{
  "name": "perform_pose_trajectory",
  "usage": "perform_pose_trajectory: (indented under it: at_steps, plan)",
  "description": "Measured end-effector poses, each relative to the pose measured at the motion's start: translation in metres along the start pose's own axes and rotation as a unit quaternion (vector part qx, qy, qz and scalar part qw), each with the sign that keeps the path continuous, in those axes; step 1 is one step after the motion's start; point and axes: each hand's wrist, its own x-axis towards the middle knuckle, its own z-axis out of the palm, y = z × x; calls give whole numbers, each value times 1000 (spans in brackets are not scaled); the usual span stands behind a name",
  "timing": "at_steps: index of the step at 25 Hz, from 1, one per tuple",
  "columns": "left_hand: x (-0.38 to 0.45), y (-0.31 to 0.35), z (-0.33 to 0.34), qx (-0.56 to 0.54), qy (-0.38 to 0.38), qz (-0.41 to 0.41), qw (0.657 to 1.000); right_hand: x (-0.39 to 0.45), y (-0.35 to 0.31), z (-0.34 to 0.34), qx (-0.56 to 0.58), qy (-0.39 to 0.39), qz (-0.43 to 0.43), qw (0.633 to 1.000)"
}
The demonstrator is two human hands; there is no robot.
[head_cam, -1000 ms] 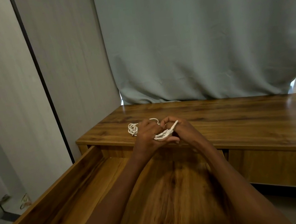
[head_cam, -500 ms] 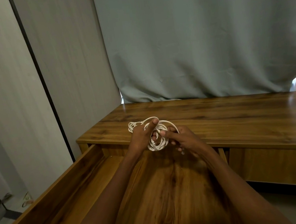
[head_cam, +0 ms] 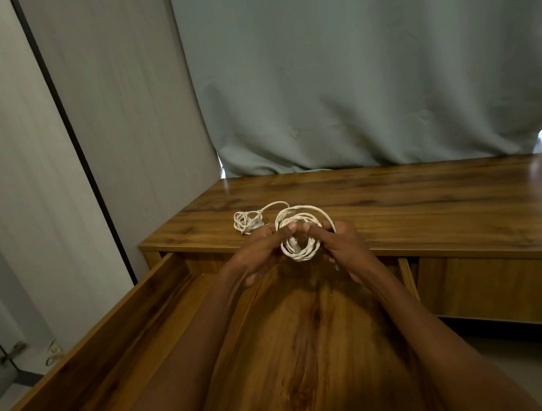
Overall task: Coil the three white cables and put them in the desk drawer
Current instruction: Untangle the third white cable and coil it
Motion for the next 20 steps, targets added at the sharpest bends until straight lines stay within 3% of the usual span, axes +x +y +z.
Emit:
perform_pose_trajectory:
  at_steps: [5, 11, 13, 15, 17, 20]
  plan:
    - [7, -7, 13, 71, 88, 46, 992, -2, 0, -4, 28, -31, 11, 999]
    - [2, -6, -9, 176, 32, 31, 983, 12, 13, -7, 53, 35, -18, 998]
    - [-2, -3, -12, 176, 5, 29, 984, 17, 18, -9, 1, 78, -64, 995]
    - [-5, 1, -12, 164, -16, 39, 986, 22, 25, -12, -170, 108, -103, 974]
    - [-8, 5, -7, 161, -23, 42, 986, 23, 30, -13, -308, 90, -90, 943]
    - [-12, 7, 3, 150, -32, 44, 987, 24, 32, -11, -226, 74, -43, 970]
